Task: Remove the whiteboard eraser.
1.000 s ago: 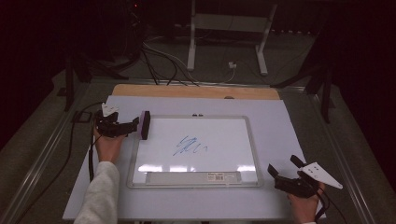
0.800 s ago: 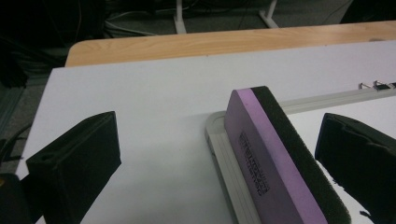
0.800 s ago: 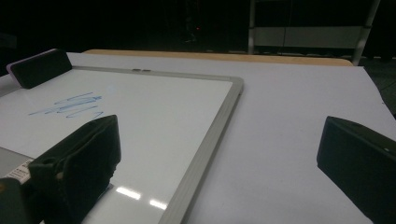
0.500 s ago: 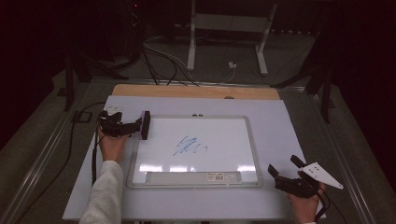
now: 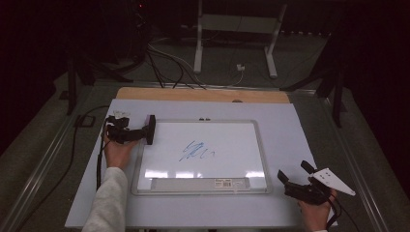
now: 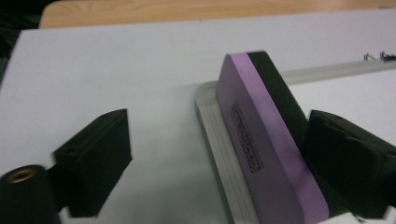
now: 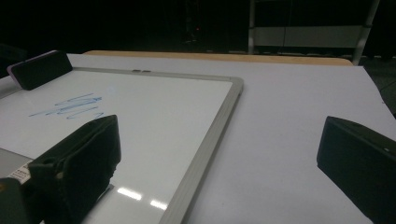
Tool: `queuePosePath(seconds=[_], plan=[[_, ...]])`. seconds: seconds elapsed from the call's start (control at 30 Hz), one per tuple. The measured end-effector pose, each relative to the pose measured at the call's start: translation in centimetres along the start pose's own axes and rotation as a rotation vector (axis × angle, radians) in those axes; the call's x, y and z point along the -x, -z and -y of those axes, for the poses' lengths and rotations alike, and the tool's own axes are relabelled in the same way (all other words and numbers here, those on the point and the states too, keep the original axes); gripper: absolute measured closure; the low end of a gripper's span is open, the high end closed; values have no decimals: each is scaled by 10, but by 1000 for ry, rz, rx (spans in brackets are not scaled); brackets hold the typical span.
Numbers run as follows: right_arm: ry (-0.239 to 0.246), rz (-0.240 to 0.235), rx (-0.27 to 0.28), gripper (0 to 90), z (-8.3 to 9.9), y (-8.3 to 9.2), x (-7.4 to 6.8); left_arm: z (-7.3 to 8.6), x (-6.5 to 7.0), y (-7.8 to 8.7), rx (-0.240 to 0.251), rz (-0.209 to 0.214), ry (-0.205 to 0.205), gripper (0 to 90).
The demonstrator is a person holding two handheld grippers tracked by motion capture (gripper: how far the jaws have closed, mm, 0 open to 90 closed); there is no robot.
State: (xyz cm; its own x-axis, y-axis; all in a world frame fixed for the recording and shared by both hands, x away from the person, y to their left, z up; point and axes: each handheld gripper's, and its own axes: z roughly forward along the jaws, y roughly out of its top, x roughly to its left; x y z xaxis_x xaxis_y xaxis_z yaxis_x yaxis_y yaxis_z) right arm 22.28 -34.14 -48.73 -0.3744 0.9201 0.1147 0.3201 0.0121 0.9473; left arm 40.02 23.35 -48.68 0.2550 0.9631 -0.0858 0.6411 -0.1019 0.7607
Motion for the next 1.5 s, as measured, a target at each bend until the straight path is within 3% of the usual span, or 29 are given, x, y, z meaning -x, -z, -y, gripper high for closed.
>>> queuePosePath(seconds=[0.23, 0.47, 0.73, 1.2, 1.5], plan=[[1, -2, -3, 2, 0, 0, 0, 0, 2, 0, -9, 78, 6, 330], [-2, -2, -4, 2, 0, -1, 0, 0, 2, 0, -13, 107, 10, 404], [-3, -5, -2, 2, 0, -1, 0, -1, 11, -5, -9, 138, 9, 403], [-18, -5, 1, 2, 0, -1, 2, 0, 17, -12, -37, 183, 49, 369], [-26, -7, 1, 2, 0, -1, 3, 0, 25, -16, -77, 161, 1, 332]])
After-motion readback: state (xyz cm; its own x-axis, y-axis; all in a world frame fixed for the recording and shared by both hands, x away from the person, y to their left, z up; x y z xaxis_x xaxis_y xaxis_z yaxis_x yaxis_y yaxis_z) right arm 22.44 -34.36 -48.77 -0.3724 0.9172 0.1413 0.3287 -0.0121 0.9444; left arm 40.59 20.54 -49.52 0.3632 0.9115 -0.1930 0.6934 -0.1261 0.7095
